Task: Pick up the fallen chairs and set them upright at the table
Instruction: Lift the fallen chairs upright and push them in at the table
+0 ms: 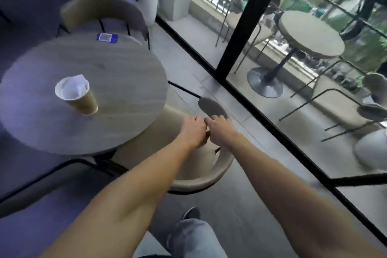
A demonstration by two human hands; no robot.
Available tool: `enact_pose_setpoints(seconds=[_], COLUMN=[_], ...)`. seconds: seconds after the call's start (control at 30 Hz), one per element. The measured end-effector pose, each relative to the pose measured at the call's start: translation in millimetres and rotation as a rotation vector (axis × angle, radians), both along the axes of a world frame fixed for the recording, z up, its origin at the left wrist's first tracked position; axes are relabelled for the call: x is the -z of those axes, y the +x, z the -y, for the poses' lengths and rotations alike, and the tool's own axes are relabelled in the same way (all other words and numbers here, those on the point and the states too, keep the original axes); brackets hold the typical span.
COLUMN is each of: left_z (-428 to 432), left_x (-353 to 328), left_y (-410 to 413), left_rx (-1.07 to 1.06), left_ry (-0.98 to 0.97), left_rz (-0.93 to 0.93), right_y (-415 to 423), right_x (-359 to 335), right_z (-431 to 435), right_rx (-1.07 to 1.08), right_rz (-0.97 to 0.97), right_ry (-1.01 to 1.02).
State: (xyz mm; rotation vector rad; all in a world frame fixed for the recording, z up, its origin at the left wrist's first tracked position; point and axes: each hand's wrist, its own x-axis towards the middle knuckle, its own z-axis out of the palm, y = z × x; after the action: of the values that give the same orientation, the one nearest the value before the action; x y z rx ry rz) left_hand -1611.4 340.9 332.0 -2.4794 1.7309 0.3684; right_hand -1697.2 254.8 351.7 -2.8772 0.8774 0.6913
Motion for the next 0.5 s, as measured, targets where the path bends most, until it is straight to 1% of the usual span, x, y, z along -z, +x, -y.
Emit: enact_pose_setpoints(seconds=[0.17,0.3,0.5], left_z=[6,-4,-19], left_x=[19,35,54], left_y=[-50,-89,-149], left_rx=[-0.242,-0.424,-0.604], left_ry=[0.085,0.099,0.107], left_rz=[-0.061,-0.135,-0.218], right_y=[-27,-52,-92], right_x=[18,37,66], right_z=[29,37,38], right_rx=[-0.207,-0.324,-0.455], right_rz=[-0.058,-0.112,-0.155], right_ry=[0.037,0.080,0.071])
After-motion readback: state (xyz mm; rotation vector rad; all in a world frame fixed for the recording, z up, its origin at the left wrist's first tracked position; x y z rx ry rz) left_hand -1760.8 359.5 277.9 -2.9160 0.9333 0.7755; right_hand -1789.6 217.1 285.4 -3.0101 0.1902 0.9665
